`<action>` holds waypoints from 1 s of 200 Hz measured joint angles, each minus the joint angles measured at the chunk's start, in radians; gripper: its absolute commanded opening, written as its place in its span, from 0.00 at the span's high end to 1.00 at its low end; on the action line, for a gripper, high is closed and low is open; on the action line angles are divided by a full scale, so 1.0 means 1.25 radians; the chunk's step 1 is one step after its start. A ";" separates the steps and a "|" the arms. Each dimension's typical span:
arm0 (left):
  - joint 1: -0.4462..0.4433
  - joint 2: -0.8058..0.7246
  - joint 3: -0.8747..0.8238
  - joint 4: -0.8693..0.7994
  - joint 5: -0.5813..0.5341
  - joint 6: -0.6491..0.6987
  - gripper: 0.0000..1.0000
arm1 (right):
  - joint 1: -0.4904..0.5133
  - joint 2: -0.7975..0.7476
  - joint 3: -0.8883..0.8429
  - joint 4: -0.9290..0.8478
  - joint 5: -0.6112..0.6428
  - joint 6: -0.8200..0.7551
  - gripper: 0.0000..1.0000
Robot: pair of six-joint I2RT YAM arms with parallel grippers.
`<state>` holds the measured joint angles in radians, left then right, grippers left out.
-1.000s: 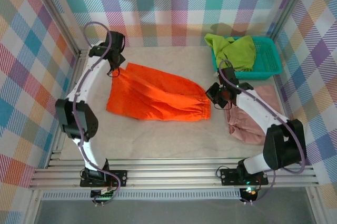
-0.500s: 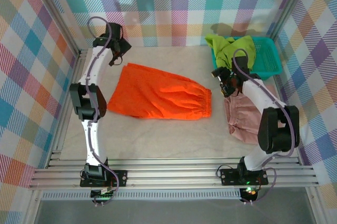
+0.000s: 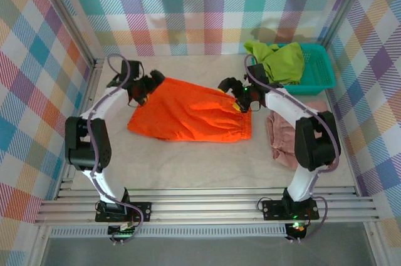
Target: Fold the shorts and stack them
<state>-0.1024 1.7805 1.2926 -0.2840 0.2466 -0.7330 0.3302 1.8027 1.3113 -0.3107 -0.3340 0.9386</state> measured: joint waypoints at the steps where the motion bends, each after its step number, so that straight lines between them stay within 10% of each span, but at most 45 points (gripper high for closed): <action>1: 0.000 0.002 -0.003 0.001 0.001 -0.001 0.00 | 0.000 0.002 0.000 0.000 0.000 -0.001 0.02; 104: 0.000 -0.020 -0.266 0.201 -0.013 -0.005 0.00 | -0.049 0.107 0.012 -0.022 0.011 -0.034 0.02; 200: -0.001 -0.324 -0.547 0.145 -0.125 -0.003 0.00 | -0.034 0.038 -0.096 -0.016 -0.089 -0.062 0.01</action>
<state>-0.1032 1.3754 0.6090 -0.1024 0.0898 -0.7364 0.2871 1.8496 1.1919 -0.3309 -0.4450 0.8612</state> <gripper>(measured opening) 0.998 0.985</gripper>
